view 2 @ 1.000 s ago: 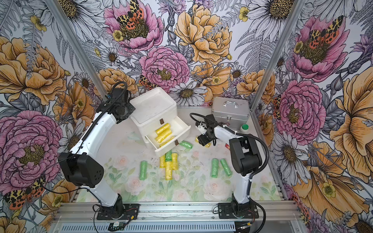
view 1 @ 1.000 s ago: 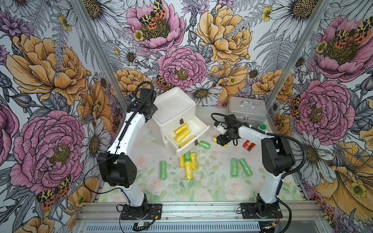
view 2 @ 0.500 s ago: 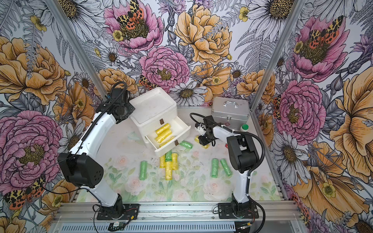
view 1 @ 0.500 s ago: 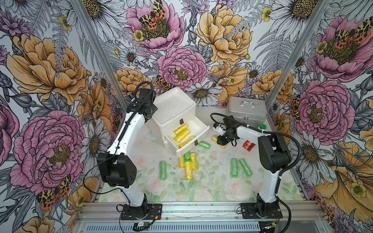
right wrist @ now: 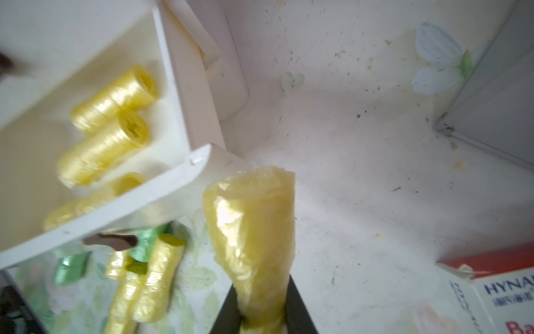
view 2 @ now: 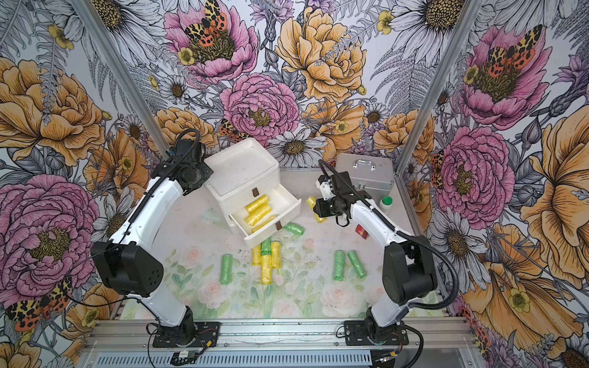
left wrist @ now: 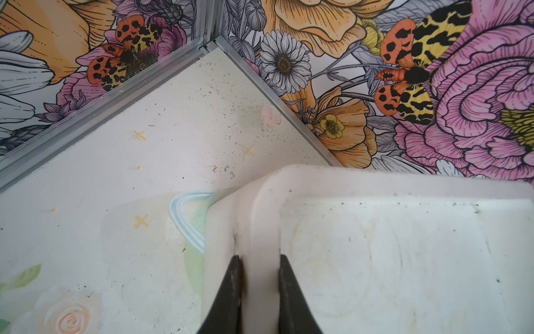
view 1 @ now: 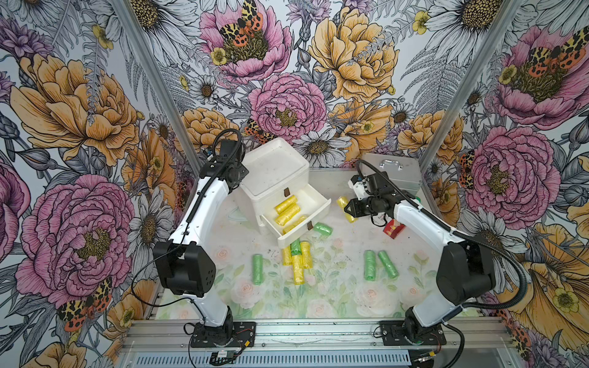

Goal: Sort the rolls of trash bags by color and place them into the drawer
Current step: Pick up the roll of trash bags from the center of the board, then place the roll of trash bags in the drawer.

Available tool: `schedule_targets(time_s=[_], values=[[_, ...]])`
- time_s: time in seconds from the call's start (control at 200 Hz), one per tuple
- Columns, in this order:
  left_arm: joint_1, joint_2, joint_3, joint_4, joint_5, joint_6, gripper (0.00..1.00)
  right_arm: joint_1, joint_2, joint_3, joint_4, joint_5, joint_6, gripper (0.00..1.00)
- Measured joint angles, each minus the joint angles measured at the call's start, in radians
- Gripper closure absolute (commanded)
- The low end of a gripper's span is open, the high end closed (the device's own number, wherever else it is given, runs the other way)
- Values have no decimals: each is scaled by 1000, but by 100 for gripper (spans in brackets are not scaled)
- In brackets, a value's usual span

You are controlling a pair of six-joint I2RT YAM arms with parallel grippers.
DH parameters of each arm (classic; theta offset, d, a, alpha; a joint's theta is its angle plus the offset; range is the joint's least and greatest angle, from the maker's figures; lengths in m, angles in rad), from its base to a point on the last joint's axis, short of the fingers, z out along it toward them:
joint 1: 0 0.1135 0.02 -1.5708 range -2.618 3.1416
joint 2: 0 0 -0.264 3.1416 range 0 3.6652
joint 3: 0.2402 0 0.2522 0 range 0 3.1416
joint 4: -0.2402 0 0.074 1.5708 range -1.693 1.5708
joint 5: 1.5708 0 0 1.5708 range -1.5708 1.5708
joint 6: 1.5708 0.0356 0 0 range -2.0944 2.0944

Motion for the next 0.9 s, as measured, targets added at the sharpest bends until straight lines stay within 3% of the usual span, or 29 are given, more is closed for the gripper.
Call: schedule_targets(time_s=[0.27, 0.475, 0.651, 0.901], values=[[0, 0, 2, -2, 0, 0, 100, 111, -148, -1, 107, -19, 474, 76], [0, 0, 5, -6, 0, -2, 100, 241, -160, -62, 309, 80, 812, 76], [0, 0, 6, -7, 0, -3, 100, 344, -87, -55, 469, 194, 997, 76], [0, 0, 5, -7, 0, -3, 100, 419, 74, -20, 563, 296, 1151, 76]])
